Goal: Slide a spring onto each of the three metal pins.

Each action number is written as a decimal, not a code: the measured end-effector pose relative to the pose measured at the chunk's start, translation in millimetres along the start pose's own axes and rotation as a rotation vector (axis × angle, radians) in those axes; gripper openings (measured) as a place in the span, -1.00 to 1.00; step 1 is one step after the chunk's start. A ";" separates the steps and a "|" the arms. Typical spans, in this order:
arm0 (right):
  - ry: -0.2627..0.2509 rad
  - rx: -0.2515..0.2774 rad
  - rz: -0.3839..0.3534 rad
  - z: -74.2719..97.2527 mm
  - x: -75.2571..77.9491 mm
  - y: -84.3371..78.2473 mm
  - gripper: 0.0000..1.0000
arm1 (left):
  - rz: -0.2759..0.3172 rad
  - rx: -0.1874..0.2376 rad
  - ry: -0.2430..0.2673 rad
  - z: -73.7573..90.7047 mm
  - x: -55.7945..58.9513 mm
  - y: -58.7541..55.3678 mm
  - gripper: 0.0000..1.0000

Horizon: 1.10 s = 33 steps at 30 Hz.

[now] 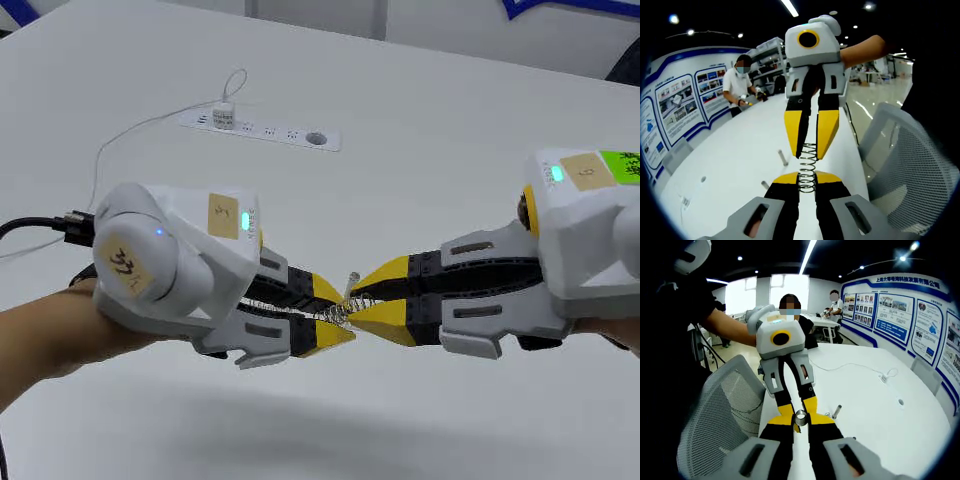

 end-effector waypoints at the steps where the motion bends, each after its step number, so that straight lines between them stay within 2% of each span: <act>1: 0.000 0.000 -0.001 -0.5 -0.5 0.0 -0.79 | -0.002 -0.003 -0.003 -0.1 0.3 -0.4 -0.80; 4: 0.001 0.014 -0.006 -1.7 -2.3 1.3 -0.79 | 0.004 -0.005 -0.004 -0.4 1.6 -0.6 -0.80; 9: -0.003 0.060 -0.038 -4.4 -3.6 6.6 -0.79 | 0.037 0.017 0.007 -0.5 1.5 -0.6 -0.80; 17: -0.021 0.055 -0.036 -7.4 -2.1 10.2 -0.79 | 0.060 0.022 0.024 -0.7 -1.0 -1.9 -0.80; 25: -0.051 0.065 -0.097 -8.5 -1.2 14.9 -0.81 | 0.097 0.048 0.033 -0.2 -2.0 -1.0 -0.79; 28: -0.061 0.073 -0.087 -8.8 0.1 16.6 -0.82 | 0.110 0.061 0.038 2.4 -4.4 -1.1 -0.79; 33: -0.058 0.061 -0.083 -11.5 1.9 16.5 -0.82 | 0.109 0.054 0.039 2.8 -4.6 -3.5 -0.78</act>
Point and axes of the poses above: the centre of the closed fingertips' face, and the gripper's own axes: z roughly backward along the fingers, x roughly to its right, y roughly out of its top, the point moved 6 cm from there along z, roughly backward along the fingers, and after that the axes turned 5 degrees about -z, right-handed, at the moved point
